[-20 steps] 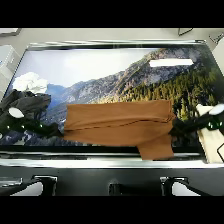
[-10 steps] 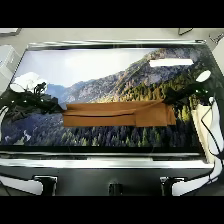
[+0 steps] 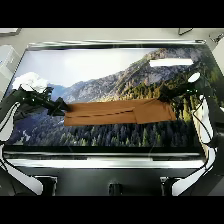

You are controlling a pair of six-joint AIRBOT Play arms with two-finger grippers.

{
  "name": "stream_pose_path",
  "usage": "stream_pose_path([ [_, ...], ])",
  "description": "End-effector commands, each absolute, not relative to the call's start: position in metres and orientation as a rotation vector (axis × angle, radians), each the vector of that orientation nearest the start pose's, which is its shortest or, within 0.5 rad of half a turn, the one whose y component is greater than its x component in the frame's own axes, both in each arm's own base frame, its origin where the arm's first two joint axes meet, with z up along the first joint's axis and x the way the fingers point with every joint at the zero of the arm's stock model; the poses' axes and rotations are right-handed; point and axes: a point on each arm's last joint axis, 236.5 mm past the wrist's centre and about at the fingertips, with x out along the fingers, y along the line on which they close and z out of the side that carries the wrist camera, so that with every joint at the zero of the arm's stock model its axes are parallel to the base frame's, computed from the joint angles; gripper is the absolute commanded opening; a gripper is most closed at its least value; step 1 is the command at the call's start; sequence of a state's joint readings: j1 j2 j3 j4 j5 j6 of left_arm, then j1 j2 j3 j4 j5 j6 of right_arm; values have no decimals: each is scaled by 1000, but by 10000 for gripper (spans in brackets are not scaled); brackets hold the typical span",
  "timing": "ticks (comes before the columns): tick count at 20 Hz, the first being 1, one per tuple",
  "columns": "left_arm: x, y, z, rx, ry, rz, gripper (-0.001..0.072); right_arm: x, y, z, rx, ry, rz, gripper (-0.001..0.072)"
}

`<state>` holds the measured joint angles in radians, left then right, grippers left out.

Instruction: Fold the clothes and pants, and hang the long-sleeved shirts on hangers.

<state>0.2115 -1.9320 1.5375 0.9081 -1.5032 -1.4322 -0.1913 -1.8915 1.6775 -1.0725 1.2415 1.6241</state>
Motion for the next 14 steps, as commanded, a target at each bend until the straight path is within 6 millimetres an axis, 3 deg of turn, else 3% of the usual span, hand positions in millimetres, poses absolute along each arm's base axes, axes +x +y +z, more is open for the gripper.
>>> stream_pose_path([
  [1, 409, -43, -76, -715, 1717, -382, 620, 502, 9, -42, 630, 1383, 129, 454],
  [2, 412, -35, -64, -715, 1695, -382, 647, 498, -5, -33, 610, 1393, 138, 624],
  [3, 416, -25, -52, -715, 1667, -377, 660, 491, -27, -29, 630, 1406, 111, 688],
  [6, 425, 0, -18, -722, 1569, -333, 708, 444, -83, -40, 755, 1542, 32, 719],
  [8, 424, 6, 2, -714, 1528, -321, 708, 418, -100, -56, 827, 1617, 17, 720],
  [11, 423, -1, 32, -678, 1471, -323, 707, 414, -98, -80, 844, 1615, 62, 720],
  [14, 426, -18, 59, -629, 1404, -335, 707, 426, -68, -94, 929, 1586, 194, 720],
])
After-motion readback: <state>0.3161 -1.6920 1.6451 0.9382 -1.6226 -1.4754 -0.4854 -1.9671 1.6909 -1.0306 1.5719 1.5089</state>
